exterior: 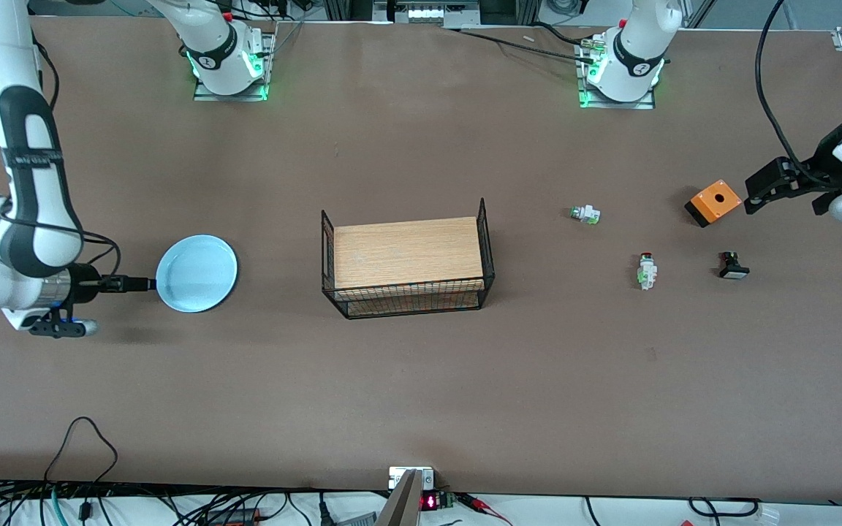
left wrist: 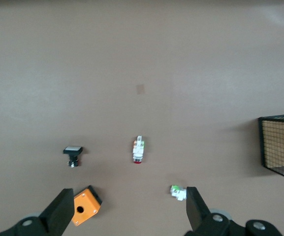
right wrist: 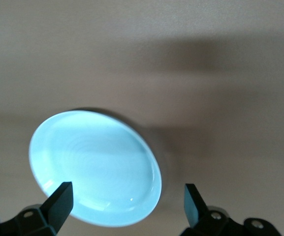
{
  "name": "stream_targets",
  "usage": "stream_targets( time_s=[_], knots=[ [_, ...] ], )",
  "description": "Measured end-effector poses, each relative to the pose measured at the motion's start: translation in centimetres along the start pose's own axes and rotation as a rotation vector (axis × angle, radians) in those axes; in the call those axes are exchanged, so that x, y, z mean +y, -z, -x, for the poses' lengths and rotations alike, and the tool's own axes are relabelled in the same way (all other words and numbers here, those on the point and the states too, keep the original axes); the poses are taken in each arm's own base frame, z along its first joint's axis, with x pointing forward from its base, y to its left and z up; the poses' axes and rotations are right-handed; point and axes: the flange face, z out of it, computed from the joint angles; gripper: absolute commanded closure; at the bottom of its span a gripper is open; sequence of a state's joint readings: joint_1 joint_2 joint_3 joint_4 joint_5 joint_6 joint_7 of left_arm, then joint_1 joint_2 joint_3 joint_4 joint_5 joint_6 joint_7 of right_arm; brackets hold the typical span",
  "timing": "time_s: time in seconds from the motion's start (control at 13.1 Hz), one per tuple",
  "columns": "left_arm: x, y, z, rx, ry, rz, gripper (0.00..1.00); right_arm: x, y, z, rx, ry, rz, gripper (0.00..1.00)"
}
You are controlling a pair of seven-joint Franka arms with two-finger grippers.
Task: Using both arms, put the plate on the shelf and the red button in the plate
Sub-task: 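Reach the right gripper to the blue plate rim and grasp it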
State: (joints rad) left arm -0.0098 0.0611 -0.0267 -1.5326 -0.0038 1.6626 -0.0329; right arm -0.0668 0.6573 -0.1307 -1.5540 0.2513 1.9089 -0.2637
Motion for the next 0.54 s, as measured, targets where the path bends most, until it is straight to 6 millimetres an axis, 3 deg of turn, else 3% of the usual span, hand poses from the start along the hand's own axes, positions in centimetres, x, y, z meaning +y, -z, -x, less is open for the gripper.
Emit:
stream_targets(
  time_s=[0.15, 0.54],
  knots=[
    [0.1, -0.3, 0.0, -0.008, 0.002, 0.012, 0.0, 0.4, -1.5, -0.7, 0.011, 0.002, 0.009, 0.01],
    [0.0, -0.5, 0.1, -0.02, 0.003, 0.011, 0.0, 0.5, -3.7, -1.3, 0.009, 0.008, 0.014, 0.13]
  ],
)
